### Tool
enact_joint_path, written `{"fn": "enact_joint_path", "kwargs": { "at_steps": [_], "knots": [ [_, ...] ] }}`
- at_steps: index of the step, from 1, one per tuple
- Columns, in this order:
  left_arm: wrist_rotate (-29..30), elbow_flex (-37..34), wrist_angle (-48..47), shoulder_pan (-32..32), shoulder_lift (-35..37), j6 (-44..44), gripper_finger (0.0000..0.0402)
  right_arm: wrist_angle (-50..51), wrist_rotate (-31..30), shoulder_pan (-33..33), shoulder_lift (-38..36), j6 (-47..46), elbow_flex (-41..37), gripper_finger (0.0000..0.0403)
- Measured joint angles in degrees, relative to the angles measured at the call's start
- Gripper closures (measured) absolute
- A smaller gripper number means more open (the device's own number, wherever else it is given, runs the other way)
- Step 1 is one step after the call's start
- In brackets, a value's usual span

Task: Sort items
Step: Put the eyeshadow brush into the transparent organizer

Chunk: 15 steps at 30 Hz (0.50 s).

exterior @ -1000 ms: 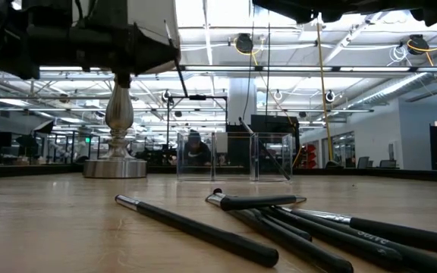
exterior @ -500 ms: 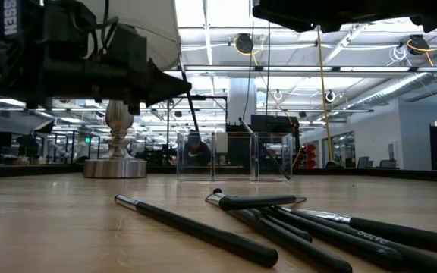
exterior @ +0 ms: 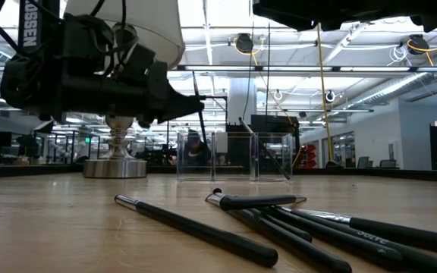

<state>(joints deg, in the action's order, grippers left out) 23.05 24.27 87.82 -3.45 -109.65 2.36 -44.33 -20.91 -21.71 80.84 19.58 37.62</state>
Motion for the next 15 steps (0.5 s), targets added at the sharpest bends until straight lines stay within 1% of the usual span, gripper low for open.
{"fn": "enact_joint_path", "kwargs": {
  "at_steps": [15],
  "knots": [
    [0.0,0.2,-5.7,0.2,0.0,0.4,0.0389,0.0,0.0,0.0,0.0,-0.9,0.0,0.0207]
  ]
}}
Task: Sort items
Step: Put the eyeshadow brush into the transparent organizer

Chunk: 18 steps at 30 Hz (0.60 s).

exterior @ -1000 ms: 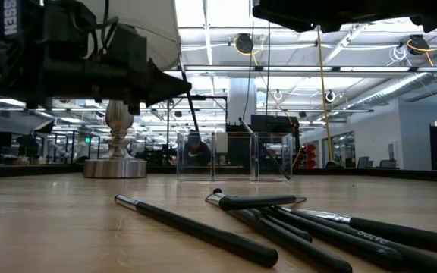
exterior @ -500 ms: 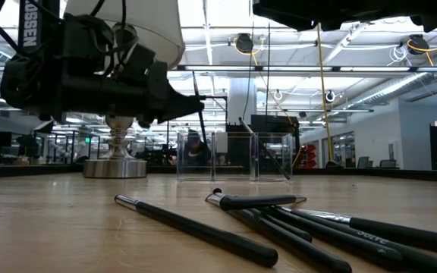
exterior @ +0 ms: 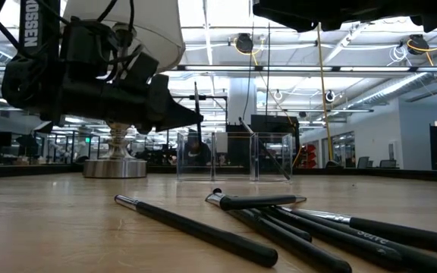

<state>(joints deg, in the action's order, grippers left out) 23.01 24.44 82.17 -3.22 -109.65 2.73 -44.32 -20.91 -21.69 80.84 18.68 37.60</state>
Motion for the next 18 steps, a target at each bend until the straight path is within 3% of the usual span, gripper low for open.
{"fn": "enact_joint_path", "kwargs": {
  "at_steps": [11,18],
  "knots": [
    [-0.2,3.9,-8.3,0.0,0.0,-1.4,0.0387,0.1,0.1,1.0,0.0,-1.1,0.0,0.0207],
    [-0.4,4.0,-8.4,0.0,0.0,-1.2,0.0383,0.9,0.2,1.4,0.0,-2.0,0.0,0.0207]
  ]
}}
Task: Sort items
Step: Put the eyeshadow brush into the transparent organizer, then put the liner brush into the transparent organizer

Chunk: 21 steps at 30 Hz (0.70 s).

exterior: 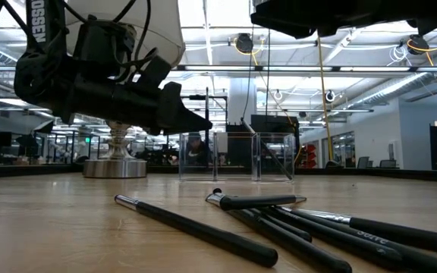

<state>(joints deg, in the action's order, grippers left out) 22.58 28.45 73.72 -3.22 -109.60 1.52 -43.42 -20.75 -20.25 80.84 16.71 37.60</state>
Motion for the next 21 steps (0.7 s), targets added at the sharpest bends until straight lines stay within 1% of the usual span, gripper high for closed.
{"fn": "enact_joint_path", "kwargs": {
  "at_steps": [7,10,13,15,18,21],
  "knots": [
    [-0.2,0.0,0.1,0.0,0.0,0.6,0.0296,0.0,0.0,0.0,0.0,0.0,0.0,0.0207],
    [-0.2,-0.1,-0.1,-0.2,0.6,0.6,0.0274,0.0,0.0,0.0,0.0,0.0,0.0,0.0207],
    [0.0,-0.1,0.0,-1.0,3.3,-1.0,0.0263,0.0,0.1,0.0,0.0,0.0,0.0,0.0207],
    [-0.1,-0.3,-0.3,-2.3,6.7,-3.1,0.026,0.0,0.1,-0.1,0.0,0.0,0.0,0.0207],
    [1.1,-0.9,-1.6,-4.8,13.7,-7.1,0.0258,0.0,0.1,-0.1,0.0,-0.3,0.0,0.0207],
    [5.8,-1.9,-7.8,-8.7,22.8,-10.7,0.0257,0.0,0.1,-0.1,0.0,-1.7,0.0,0.0207]
  ]
}}
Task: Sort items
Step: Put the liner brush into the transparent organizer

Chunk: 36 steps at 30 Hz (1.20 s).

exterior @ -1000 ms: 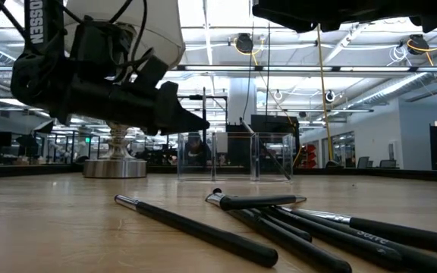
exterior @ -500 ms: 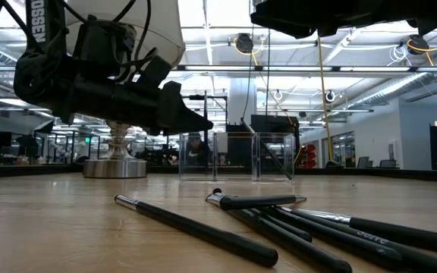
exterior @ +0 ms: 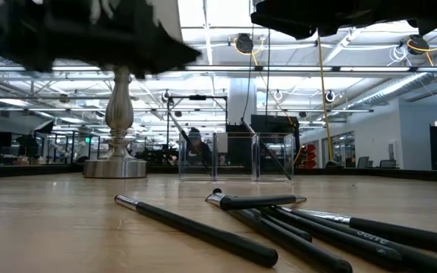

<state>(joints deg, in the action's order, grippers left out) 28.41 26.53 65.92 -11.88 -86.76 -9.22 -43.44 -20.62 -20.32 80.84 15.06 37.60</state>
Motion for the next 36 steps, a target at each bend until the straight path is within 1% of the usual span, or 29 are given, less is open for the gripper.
{"fn": "enact_joint_path", "kwargs": {
  "at_steps": [2,5,7,9,12,16,18,21,26,30,36],
  "knots": [
    [3.2,-0.2,-6.3,-3.3,6.7,-1.0,0.0257,0.0,0.1,0.0,0.0,-0.5,0.0,0.0207],
    [6.2,-0.3,-19.3,-8.5,15.1,1.0,0.0257,0.0,0.2,0.0,0.0,-0.7,0.0,0.0207],
    [7.0,-0.3,-27.1,-11.4,18.1,3.6,0.0258,0.0,0.2,0.0,0.0,-0.6,0.0,0.0207],
    [8.1,-1.3,-29.4,-14.1,18.2,5.2,0.0267,0.0,0.0,0.4,0.0,-0.6,0.0,0.0207],
    [10.5,-5.2,-26.0,-17.2,15.9,7.0,0.0301,0.0,-0.2,1.2,0.0,-0.6,0.0,0.0207],
    [11.2,-11.4,-13.4,-18.5,10.3,10.0,0.0373,-1.2,-0.2,2.4,0.0,-0.5,0.0,0.0207],
    [11.0,-13.6,-7.2,-18.6,7.2,10.0,0.0393,-1.3,-0.2,3.1,0.0,-0.5,0.0,0.0207],
    [8.5,-15.5,-1.3,-18.6,4.4,9.1,0.0391,-1.2,-0.2,4.3,0.0,-3.4,0.0,0.0207],
    [2.2,-15.9,-2.4,-18.6,4.1,8.7,0.0396,0.8,0.9,4.8,0.0,-11.0,0.0,0.0207],
    [-0.2,-15.9,-2.8,-18.6,4.1,5.7,0.0385,3.4,4.4,4.8,0.6,-11.8,0.0,0.0207],
    [-0.3,-15.9,-2.7,-17.8,4.1,3.1,0.0397,3.6,4.4,4.8,2.0,-9.1,0.0,0.0207]
  ]
}}
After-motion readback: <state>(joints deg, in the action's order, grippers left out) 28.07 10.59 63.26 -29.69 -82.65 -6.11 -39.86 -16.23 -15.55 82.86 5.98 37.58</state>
